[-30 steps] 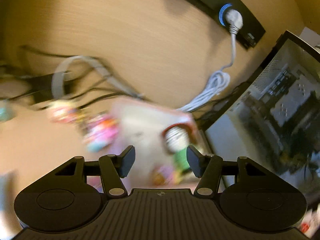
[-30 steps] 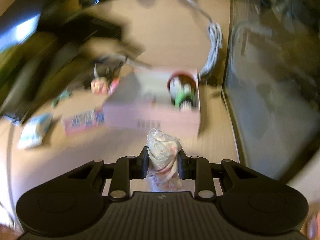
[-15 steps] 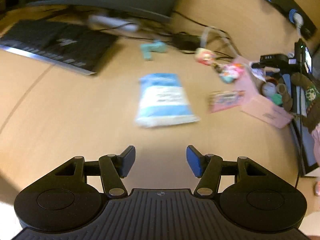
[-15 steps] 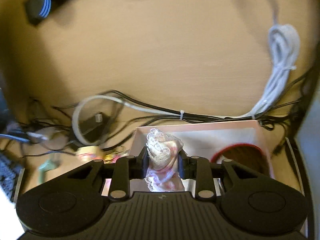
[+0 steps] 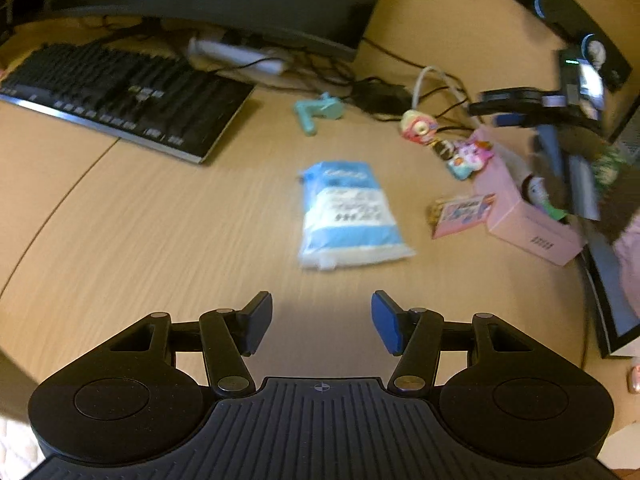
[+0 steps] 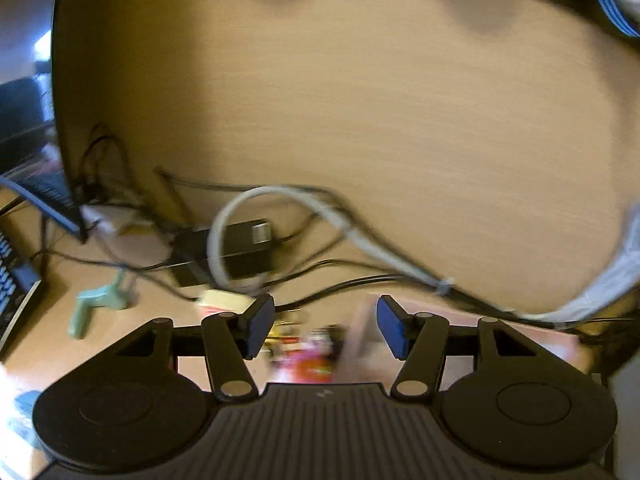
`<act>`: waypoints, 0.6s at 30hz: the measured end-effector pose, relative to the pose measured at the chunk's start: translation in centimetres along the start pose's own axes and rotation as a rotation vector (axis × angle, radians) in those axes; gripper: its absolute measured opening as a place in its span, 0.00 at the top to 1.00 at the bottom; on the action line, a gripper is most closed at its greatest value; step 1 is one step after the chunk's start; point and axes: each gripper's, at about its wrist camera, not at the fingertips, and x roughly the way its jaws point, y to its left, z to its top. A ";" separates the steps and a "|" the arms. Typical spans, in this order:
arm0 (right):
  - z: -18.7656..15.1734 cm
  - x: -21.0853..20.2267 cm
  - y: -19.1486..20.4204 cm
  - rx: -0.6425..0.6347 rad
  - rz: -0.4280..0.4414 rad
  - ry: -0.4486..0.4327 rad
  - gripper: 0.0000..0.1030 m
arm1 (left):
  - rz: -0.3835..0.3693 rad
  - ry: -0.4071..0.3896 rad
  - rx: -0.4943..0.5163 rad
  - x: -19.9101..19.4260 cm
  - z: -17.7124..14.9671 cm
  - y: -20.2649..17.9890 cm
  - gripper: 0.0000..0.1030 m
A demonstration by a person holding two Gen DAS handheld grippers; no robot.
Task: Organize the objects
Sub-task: 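Grasp the blue packet with the left gripper while the right reaches toward the red keychain toy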
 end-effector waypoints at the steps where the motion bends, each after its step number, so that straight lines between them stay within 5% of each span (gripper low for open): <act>1: 0.3 1.2 0.7 -0.003 -0.002 0.026 0.45 | -0.010 -0.005 0.005 0.0 0.3 -0.1 0.42; 6: 1.4 5.3 2.5 0.013 0.057 0.138 0.45 | -0.048 -0.035 0.016 -0.3 1.5 0.4 0.42; 10: 1.5 7.6 4.5 0.015 0.033 0.189 0.30 | -0.066 -0.038 -0.030 0.2 2.2 1.7 0.42; 12: 1.3 8.6 5.2 0.033 0.026 0.201 0.30 | -0.067 -0.027 -0.045 0.7 2.2 2.4 0.42; 14: 1.0 9.1 5.8 0.039 0.019 0.214 0.45 | -0.070 -0.015 -0.056 1.1 2.3 2.9 0.42; 18: -0.1 7.7 6.2 0.049 0.067 0.214 0.45 | -0.078 -0.001 -0.076 2.0 2.4 3.7 0.42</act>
